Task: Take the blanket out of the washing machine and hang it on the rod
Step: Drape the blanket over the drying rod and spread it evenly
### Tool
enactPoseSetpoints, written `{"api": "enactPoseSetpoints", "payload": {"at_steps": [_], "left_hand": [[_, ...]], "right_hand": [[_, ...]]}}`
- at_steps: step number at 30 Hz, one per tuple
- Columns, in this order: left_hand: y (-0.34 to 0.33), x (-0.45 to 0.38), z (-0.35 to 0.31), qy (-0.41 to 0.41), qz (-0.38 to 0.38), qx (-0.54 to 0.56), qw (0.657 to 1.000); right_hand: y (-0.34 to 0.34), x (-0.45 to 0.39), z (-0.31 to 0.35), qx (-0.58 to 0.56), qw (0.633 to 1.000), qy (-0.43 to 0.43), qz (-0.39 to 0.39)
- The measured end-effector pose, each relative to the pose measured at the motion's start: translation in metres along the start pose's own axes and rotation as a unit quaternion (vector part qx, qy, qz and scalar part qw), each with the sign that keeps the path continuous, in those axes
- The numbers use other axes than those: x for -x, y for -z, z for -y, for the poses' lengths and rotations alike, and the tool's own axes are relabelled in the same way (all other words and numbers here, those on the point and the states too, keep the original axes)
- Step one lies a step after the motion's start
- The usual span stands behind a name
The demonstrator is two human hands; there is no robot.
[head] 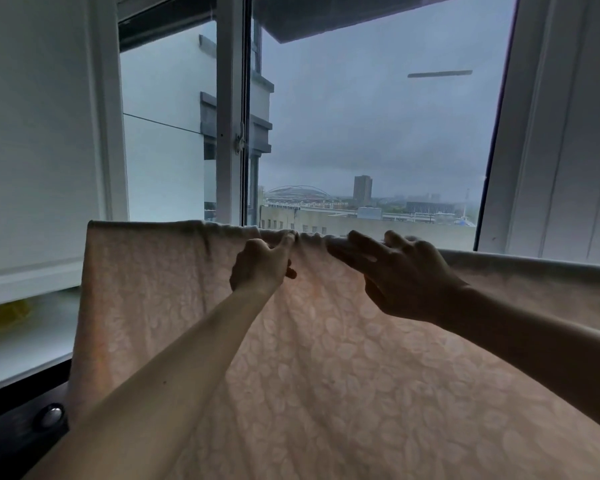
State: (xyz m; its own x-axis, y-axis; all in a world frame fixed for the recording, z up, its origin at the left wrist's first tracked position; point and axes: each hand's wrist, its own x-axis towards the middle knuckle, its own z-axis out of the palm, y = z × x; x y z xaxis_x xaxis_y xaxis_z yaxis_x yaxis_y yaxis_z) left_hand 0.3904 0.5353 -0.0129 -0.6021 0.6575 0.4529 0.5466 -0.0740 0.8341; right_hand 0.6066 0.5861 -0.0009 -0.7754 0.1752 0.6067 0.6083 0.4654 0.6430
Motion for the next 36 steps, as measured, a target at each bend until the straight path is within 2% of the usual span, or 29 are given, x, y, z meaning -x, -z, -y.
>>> {"api": "enactPoseSetpoints", "payload": {"at_steps": [2, 4, 7, 10, 18, 29, 36], "left_hand": [[-0.002, 0.000, -0.004, -0.009, 0.005, 0.094, 0.996], [-0.004, -0.002, -0.009, -0.014, 0.003, 0.121, 0.993], [-0.001, -0.003, -0.012, -0.073, -0.060, 0.025, 0.995], [0.008, 0.005, 0.003, -0.141, -0.165, -0.091, 0.972], [-0.001, 0.014, 0.033, -0.134, -0.113, -0.104, 0.979], [0.004, 0.013, 0.035, -0.183, -0.118, -0.108, 0.970], [0.002, 0.010, 0.039, -0.172, -0.126, -0.081, 0.974]], "right_hand": [[-0.001, 0.001, 0.000, 0.000, 1.000, -0.001, 0.002], [-0.002, 0.001, -0.001, 0.002, 1.000, -0.002, 0.004], [-0.003, 0.001, -0.003, 0.006, 1.000, -0.001, 0.002], [-0.002, 0.000, -0.003, 0.005, 1.000, 0.010, -0.003], [-0.005, 0.005, 0.002, 0.029, 0.998, 0.049, 0.001], [-0.004, -0.035, 0.007, -0.021, 0.997, 0.066, 0.014], [-0.012, -0.049, 0.017, -0.020, 0.994, 0.108, 0.003]]}}
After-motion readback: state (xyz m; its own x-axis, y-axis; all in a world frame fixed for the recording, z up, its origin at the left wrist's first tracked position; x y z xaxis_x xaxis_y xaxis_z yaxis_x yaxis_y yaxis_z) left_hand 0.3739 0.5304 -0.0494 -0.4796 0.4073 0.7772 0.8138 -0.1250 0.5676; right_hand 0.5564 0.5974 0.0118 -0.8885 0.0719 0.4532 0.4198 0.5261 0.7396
